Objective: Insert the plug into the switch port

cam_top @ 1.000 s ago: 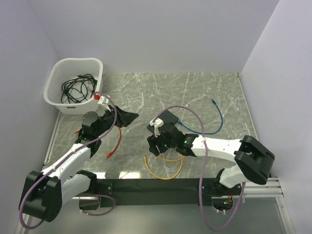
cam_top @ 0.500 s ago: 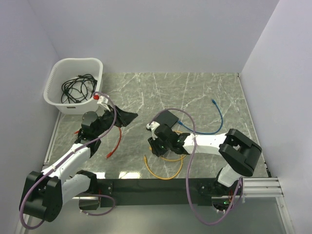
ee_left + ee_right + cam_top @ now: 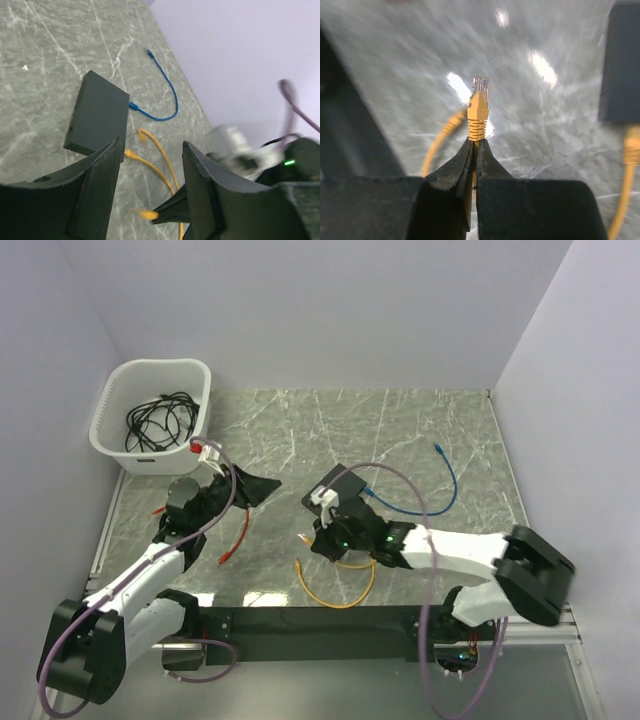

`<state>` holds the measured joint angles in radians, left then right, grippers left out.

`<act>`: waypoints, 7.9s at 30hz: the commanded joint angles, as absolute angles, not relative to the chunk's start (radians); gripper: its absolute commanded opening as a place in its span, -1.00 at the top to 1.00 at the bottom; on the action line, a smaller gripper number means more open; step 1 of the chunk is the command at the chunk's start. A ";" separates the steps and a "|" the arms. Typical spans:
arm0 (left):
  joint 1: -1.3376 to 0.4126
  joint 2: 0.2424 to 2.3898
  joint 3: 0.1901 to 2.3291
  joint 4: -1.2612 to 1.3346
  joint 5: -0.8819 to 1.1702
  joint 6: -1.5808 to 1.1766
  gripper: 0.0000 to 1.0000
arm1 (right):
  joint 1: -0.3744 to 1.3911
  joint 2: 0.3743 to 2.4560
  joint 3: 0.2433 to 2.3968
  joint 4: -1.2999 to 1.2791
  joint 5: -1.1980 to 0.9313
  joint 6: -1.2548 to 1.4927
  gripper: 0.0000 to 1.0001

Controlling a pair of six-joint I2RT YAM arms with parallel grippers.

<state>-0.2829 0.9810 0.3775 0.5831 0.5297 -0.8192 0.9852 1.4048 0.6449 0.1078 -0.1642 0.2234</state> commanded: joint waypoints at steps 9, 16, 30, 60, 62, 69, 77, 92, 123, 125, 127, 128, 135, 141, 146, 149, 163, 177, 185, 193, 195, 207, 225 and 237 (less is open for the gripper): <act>-0.480 0.761 0.293 0.578 0.373 -1.002 -0.21 | 0.988 1.085 0.620 0.241 -0.133 0.192 1.00; -0.551 0.844 0.270 0.742 0.384 -1.052 -0.09 | 0.988 1.058 0.618 0.247 -0.124 0.195 1.00; -0.614 0.922 0.282 0.801 0.348 -1.025 0.15 | 0.971 1.075 0.624 0.259 -0.146 0.196 1.00; -0.637 0.908 0.313 0.906 0.498 -0.801 0.99 | 0.841 0.956 0.595 0.342 -0.324 0.281 -0.79; -0.608 0.917 0.313 1.031 0.579 -0.796 0.99 | 0.764 0.925 0.574 0.397 -0.421 0.314 -0.80; -0.575 0.968 0.348 1.308 0.793 -0.859 0.99 | 0.687 0.928 0.558 0.529 -0.687 0.403 -0.23; -0.575 0.997 0.377 1.292 0.796 -0.845 0.99 | 0.687 0.954 0.551 0.641 -0.808 0.454 -0.11; -0.575 1.046 0.394 1.302 0.788 -0.854 0.99 | 0.716 1.037 0.612 0.653 -0.807 0.468 -0.05; -0.575 1.003 0.379 1.207 0.733 -0.805 0.99 | 0.784 1.037 0.655 0.549 -0.689 0.393 0.33; -0.575 1.003 0.380 1.209 0.733 -0.807 0.99 | 0.782 1.032 0.650 0.549 -0.686 0.391 0.28; -0.575 1.009 0.380 1.218 0.732 -0.811 0.99 | 0.784 1.028 0.647 0.549 -0.686 0.391 0.28; -0.575 1.012 0.380 1.221 0.733 -0.813 0.99 | 0.784 1.029 0.646 0.551 -0.686 0.391 0.28; -0.575 1.026 0.380 1.229 0.732 -0.819 0.99 | 0.782 1.026 0.641 0.563 -0.669 0.399 0.39; -0.575 1.028 0.380 1.215 0.727 -0.813 0.99 | 0.784 1.025 0.640 0.566 -0.661 0.400 1.00; -0.571 1.022 0.400 1.134 0.693 -0.810 0.57 | 0.784 1.012 0.623 0.557 -0.652 0.387 1.00; -0.555 1.016 0.384 1.175 0.686 -0.844 -0.31 | 0.782 0.997 0.617 0.535 -0.644 0.373 1.00; -0.505 0.959 0.383 1.011 0.516 -0.818 -0.75 | 0.796 0.959 0.630 0.228 -0.351 0.218 1.00; -0.431 1.196 0.448 1.020 0.489 -0.792 -0.67 | 0.775 1.250 0.721 -0.123 0.317 0.330 1.00; -0.373 1.500 0.593 1.025 0.537 -0.759 -0.63 | 0.692 1.423 0.753 -0.176 0.273 0.379 1.00; -0.370 1.897 0.847 0.976 0.629 -0.741 -0.54 | 0.692 1.586 0.833 -0.143 0.206 0.374 1.00; -0.370 1.968 0.894 0.979 0.647 -0.752 -0.53 | 0.692 1.609 0.853 -0.138 0.190 0.371 1.00; -0.385 2.154 1.022 0.913 0.781 -0.724 -0.48 | 0.744 1.758 0.995 -0.144 0.115 0.333 1.00; -0.387 2.141 0.865 0.972 0.827 -0.692 -0.43 | 0.835 1.807 1.077 -0.156 0.119 0.302 1.00; -0.380 2.135 0.824 1.009 0.802 -0.716 -0.38 | 0.833 1.744 1.029 -0.167 0.169 0.305 1.00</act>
